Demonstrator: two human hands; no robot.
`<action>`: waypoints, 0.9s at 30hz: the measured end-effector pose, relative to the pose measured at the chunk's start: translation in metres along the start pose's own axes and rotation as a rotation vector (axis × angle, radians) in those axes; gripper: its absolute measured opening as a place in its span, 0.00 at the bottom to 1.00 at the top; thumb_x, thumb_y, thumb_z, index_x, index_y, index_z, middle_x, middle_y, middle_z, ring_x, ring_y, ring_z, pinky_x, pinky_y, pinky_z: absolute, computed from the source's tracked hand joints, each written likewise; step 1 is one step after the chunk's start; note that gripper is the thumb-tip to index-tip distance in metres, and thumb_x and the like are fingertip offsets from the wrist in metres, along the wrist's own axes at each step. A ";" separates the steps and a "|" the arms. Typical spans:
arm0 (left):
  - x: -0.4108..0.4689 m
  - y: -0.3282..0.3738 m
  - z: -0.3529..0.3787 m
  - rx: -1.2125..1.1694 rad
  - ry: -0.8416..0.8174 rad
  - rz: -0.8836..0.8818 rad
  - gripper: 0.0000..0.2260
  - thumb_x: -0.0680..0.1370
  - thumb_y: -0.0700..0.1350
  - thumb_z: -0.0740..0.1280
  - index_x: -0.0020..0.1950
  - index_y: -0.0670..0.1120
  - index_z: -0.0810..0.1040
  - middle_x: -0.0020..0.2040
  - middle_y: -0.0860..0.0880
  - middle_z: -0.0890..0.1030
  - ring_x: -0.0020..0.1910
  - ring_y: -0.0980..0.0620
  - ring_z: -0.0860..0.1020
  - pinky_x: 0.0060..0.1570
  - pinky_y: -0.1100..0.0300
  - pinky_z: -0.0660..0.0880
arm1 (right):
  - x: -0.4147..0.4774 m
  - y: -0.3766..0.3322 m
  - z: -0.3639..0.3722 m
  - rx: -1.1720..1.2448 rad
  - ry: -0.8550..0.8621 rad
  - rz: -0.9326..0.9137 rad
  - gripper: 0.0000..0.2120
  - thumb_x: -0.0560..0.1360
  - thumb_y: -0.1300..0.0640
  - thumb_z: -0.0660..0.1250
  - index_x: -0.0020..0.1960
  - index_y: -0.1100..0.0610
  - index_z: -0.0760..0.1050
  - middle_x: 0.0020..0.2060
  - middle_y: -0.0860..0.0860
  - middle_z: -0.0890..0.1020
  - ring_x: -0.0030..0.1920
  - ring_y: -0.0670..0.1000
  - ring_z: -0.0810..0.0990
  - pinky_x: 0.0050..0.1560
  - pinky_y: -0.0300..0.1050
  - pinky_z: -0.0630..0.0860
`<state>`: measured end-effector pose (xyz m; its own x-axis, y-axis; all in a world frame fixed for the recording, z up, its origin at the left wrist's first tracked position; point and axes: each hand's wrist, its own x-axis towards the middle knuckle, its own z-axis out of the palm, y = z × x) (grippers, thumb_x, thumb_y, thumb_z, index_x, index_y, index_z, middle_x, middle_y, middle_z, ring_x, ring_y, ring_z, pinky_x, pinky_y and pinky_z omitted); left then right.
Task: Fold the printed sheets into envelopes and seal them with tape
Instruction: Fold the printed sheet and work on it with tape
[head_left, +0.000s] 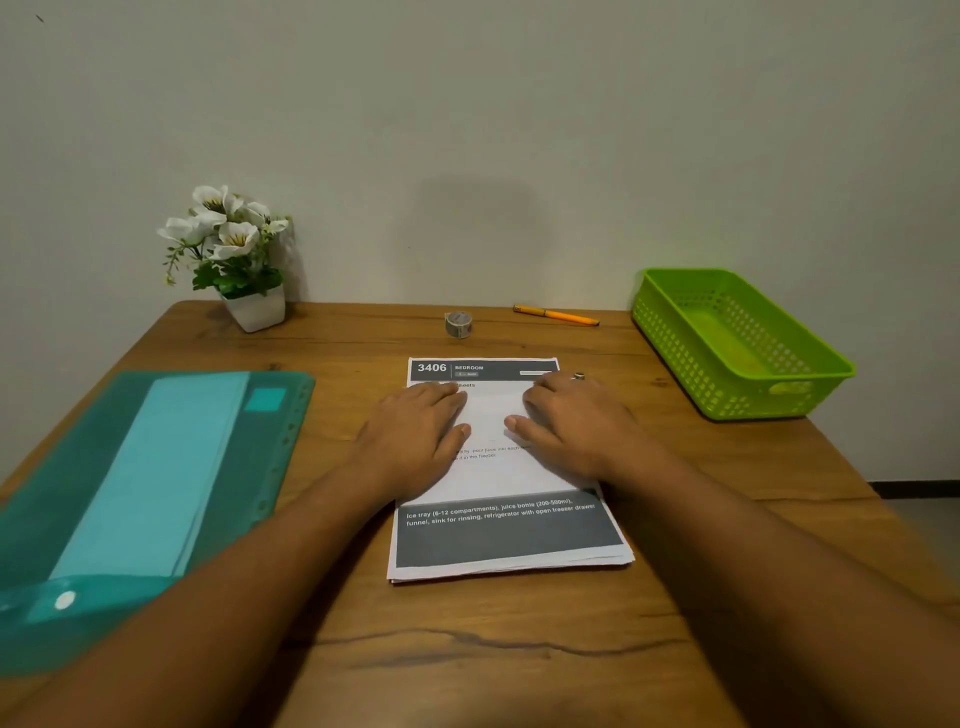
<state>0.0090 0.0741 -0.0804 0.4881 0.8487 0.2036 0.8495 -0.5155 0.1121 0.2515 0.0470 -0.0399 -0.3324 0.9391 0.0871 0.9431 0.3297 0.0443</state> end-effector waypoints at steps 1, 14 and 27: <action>0.000 0.000 0.000 -0.010 -0.022 -0.006 0.27 0.84 0.59 0.51 0.79 0.50 0.66 0.79 0.51 0.67 0.78 0.50 0.64 0.76 0.49 0.61 | 0.004 -0.011 0.004 0.040 0.013 -0.006 0.28 0.83 0.35 0.48 0.62 0.53 0.77 0.61 0.54 0.79 0.59 0.54 0.76 0.60 0.53 0.72; -0.004 -0.015 -0.008 0.079 -0.312 -0.126 0.34 0.83 0.65 0.42 0.84 0.48 0.42 0.84 0.49 0.43 0.83 0.48 0.42 0.80 0.43 0.43 | 0.003 -0.004 0.038 0.166 -0.184 0.181 0.42 0.82 0.30 0.42 0.85 0.57 0.42 0.84 0.54 0.44 0.84 0.54 0.41 0.82 0.59 0.40; 0.005 -0.016 -0.005 0.083 -0.335 -0.066 0.28 0.84 0.64 0.41 0.83 0.58 0.39 0.84 0.52 0.39 0.82 0.48 0.39 0.79 0.41 0.40 | 0.001 0.000 0.043 0.161 -0.136 0.185 0.42 0.82 0.30 0.42 0.85 0.57 0.44 0.85 0.54 0.47 0.84 0.54 0.43 0.82 0.58 0.41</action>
<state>-0.0028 0.0862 -0.0759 0.4588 0.8785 -0.1332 0.8879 -0.4588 0.0323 0.2515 0.0521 -0.0829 -0.1598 0.9856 -0.0562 0.9811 0.1522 -0.1198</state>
